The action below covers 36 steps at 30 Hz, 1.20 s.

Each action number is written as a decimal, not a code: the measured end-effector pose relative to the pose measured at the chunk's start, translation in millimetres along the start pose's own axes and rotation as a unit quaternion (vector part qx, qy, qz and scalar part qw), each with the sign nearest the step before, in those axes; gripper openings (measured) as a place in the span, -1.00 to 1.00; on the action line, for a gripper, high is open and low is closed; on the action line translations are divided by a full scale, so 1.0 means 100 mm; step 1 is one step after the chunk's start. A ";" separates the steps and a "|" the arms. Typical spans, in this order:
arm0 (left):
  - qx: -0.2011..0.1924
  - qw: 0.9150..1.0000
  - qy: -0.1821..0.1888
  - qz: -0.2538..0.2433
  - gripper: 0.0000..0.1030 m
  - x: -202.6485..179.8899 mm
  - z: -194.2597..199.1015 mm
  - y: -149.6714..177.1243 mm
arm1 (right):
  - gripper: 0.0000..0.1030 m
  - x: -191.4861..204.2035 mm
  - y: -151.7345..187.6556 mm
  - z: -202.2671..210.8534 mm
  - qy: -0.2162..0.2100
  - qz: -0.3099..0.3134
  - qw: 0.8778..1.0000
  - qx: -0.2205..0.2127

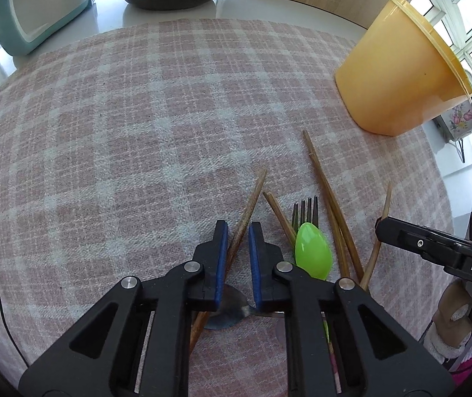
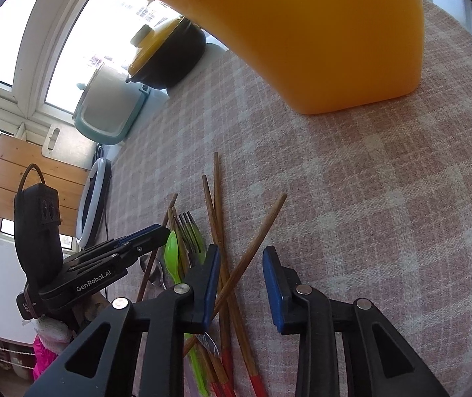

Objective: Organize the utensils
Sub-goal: 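Close the left tool on a red-tipped wooden chopstick while the right tool grasps another chopstick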

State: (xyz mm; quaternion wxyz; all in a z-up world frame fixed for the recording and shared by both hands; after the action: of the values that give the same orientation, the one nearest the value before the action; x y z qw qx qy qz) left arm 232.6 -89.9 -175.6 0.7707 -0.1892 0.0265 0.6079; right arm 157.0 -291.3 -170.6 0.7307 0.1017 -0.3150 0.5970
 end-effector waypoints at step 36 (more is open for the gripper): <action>-0.046 0.998 -0.005 0.036 -0.90 0.31 0.41 0.17 | -0.90 0.25 -0.06 -0.12 0.010 0.048 0.999 -0.007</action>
State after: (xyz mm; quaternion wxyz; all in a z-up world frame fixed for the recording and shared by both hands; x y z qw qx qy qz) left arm 217.1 -44.7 -150.0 0.7389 -0.2203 0.0012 0.6368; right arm 168.5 -266.1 -163.7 0.7049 0.0753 -0.3160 0.6306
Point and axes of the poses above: each gripper's, at about its wrist camera, not at the fingertips, and z roughly against the way its jaws point, x to its left, y to its underside, the point moved 1 cm from there along -z, roughly the way its jaws point, and after that the axes turned 2 degrees about z, right-handed, at the moved point
